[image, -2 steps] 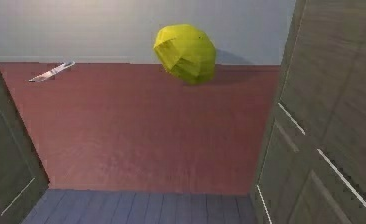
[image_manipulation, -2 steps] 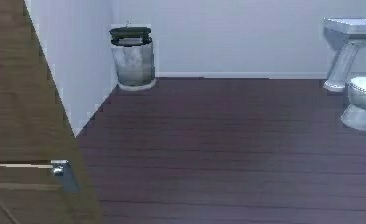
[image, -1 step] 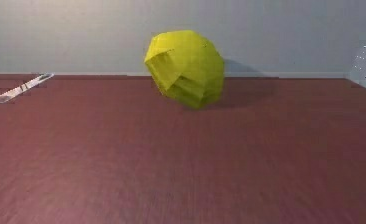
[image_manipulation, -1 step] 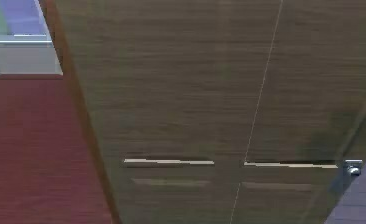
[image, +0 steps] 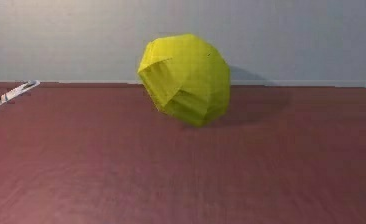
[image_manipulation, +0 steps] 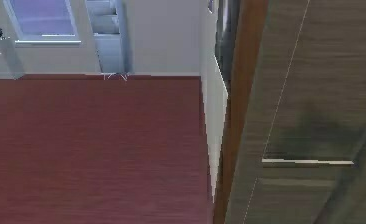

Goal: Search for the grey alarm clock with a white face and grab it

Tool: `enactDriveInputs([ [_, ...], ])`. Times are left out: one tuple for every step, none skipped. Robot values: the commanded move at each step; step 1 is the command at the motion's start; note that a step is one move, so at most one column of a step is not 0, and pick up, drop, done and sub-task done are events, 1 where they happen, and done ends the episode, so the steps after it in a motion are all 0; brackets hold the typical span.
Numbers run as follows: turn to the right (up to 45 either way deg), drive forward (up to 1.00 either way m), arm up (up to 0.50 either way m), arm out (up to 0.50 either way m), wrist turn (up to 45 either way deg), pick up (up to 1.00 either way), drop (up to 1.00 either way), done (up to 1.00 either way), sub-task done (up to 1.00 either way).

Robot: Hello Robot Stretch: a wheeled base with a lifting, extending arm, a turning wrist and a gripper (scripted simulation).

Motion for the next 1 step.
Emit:
enactDriveInputs([
  [45.0,0.0,0.0,0.0,0.0,0.0,0.0,0.0,0.0],
])
